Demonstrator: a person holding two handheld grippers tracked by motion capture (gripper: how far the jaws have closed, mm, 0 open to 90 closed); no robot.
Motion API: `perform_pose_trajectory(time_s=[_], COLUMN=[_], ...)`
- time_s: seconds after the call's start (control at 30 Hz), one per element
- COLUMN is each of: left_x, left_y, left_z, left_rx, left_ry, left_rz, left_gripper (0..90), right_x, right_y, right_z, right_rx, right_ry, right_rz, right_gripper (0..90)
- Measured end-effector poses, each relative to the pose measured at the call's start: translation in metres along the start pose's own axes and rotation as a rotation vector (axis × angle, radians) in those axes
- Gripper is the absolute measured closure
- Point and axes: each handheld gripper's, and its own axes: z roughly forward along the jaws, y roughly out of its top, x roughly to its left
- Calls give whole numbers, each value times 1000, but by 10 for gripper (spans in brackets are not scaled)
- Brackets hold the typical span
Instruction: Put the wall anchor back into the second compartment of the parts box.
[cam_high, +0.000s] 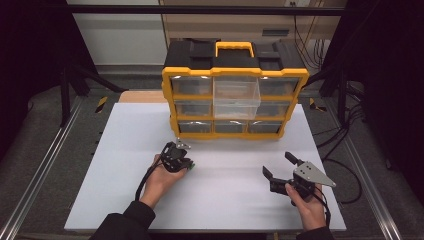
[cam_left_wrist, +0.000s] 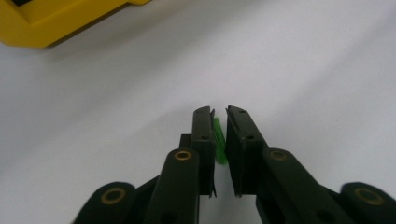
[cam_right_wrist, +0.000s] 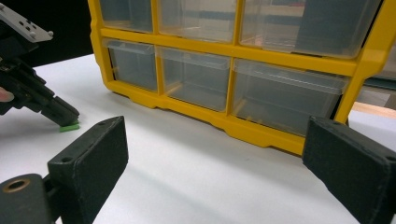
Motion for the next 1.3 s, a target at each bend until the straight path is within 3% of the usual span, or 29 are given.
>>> perform_pose_trajectory(time_s=[0.3,0.6,0.73,0.87,1.3], left_x=[1,4,6,6,5], left_y=[0,0,1,4,12], left_z=[0,-7,-13,-22,-44], left_rx=[0,-41,-61,-63,-101], left_ry=[-6,-12,-3,10,16], left_rz=[-17,-25,-16,20,42], left_gripper=[835,837,837,837,837], right_x=[0,0,0,1,2], right_y=[0,0,0,0,0], right_z=[0,0,0,0,0], right_rx=[-1,4,5,10,4], right_ry=[1,1,2,9,8], right_rz=[1,-1,-4,8,11], right_gripper=[73,72,72,72,71])
